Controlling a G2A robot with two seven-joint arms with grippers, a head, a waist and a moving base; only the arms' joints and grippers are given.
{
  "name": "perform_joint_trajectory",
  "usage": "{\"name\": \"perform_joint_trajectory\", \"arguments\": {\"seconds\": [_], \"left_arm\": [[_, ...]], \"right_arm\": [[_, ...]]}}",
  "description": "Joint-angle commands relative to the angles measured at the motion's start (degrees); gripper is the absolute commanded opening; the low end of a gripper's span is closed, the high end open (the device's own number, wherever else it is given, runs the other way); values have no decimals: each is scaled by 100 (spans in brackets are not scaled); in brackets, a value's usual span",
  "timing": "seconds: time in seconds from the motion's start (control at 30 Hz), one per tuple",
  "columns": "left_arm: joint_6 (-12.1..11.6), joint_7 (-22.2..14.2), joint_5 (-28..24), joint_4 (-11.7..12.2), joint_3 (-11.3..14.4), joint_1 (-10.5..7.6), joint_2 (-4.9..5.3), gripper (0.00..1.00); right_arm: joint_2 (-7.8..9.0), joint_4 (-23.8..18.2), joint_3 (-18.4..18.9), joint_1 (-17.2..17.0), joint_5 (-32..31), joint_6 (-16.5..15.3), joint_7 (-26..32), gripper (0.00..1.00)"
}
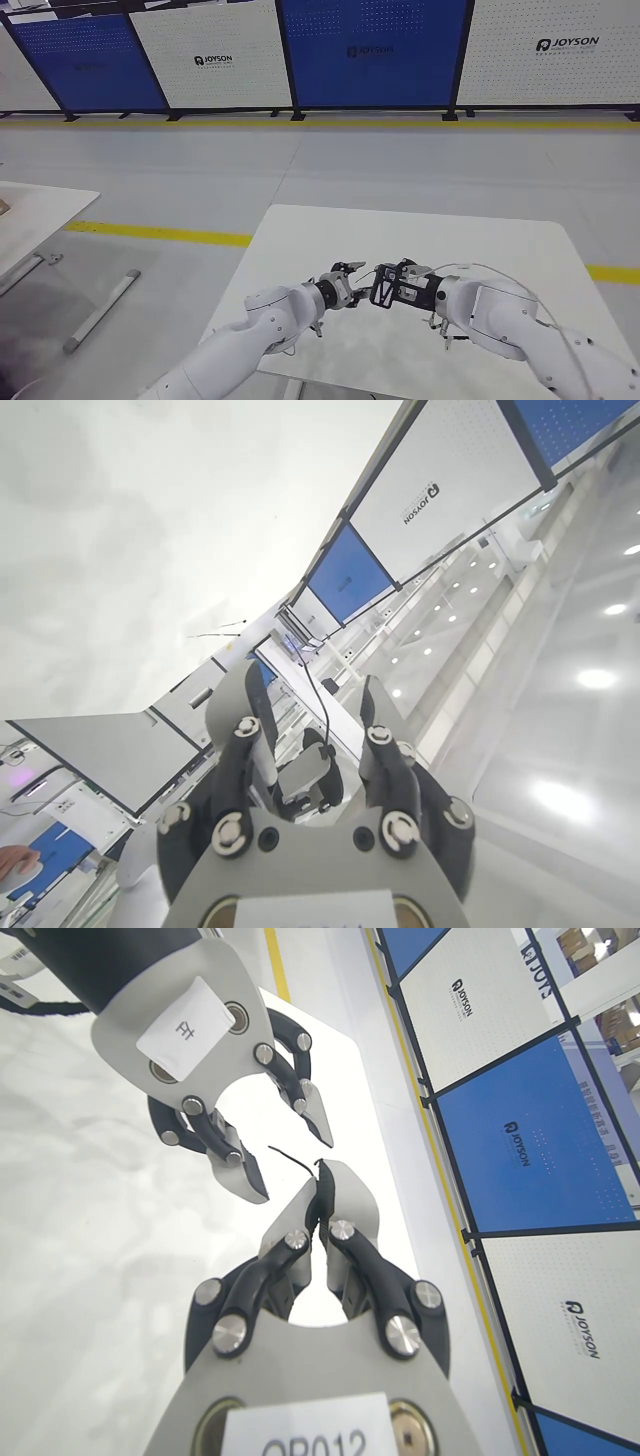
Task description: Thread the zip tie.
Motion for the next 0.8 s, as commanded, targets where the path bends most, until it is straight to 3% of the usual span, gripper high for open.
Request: {"name": "perform_joint_trajectory", "arguments": {"seconds": [0.0, 0.17, 0.27, 0.33, 0.4, 0.63, 0.7, 0.77], "left_arm": [[-1, -1, 0, 8, -11, 4, -28, 33], [-1, 1, 0, 22, -42, 19, -79, 29], [-1, -3, 0, 31, -61, 30, -97, 14], [-1, -5, 0, 34, -74, 39, -106, 13], [-1, -2, 0, 39, -87, 47, -114, 0], [-1, -2, 0, 29, -89, 61, -122, 0], [-1, 4, 0, 14, -79, 60, -115, 0], [-1, 17, 0, -6, -65, 56, -104, 0]], "right_arm": [[0, 0, 0, 0, 0, 0, 0, 0], [0, 0, 0, 0, 0, 0, 0, 0], [0, 0, 0, 0, 0, 0, 0, 0], [0, 0, 0, 0, 0, 0, 0, 0], [0, 0, 0, 0, 0, 0, 0, 0], [0, 0, 0, 0, 0, 0, 0, 0], [-2, 9, 17, -50, 4, 0, -48, 11], [0, 14, 87, -128, -27, 0, -95, 43]]}}
